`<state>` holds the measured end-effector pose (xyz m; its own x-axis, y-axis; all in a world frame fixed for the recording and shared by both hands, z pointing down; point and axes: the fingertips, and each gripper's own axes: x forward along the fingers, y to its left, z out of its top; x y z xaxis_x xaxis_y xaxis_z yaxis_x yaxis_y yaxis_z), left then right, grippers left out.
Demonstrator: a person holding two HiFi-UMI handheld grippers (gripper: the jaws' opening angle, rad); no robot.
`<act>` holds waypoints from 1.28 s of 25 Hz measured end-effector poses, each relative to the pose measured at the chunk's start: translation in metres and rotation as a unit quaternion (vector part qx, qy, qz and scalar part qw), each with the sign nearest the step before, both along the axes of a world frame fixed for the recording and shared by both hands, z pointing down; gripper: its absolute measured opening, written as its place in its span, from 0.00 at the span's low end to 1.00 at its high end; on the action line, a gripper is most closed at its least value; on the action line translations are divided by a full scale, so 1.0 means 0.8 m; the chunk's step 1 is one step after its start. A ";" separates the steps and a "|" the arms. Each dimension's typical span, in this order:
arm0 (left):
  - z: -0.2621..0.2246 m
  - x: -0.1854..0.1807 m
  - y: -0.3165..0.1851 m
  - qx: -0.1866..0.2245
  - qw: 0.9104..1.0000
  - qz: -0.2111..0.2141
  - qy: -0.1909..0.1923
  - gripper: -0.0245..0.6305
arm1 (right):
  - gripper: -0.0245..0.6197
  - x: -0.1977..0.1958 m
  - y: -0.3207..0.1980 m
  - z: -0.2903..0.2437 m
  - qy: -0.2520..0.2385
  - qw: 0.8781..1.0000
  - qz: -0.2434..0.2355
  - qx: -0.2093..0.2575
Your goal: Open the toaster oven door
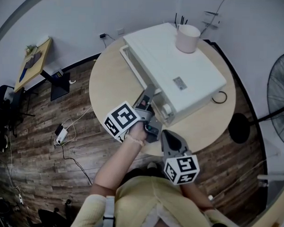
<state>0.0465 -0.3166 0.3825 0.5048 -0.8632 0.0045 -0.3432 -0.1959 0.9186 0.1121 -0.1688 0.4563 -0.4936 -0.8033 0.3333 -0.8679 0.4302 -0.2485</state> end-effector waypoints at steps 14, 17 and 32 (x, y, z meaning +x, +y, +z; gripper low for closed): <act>0.003 -0.002 0.004 -0.003 0.999 0.016 0.033 0.26 | 0.04 -0.004 -0.005 0.007 0.006 1.000 0.003 -0.004; 0.006 -0.008 0.008 -0.007 0.999 0.022 0.037 0.26 | 0.04 -0.010 -0.007 0.006 0.006 1.000 0.007 -0.004; 0.040 -0.073 0.050 -0.042 0.996 0.062 0.045 0.26 | 0.04 -0.061 -0.001 -0.001 0.011 0.998 0.054 -0.002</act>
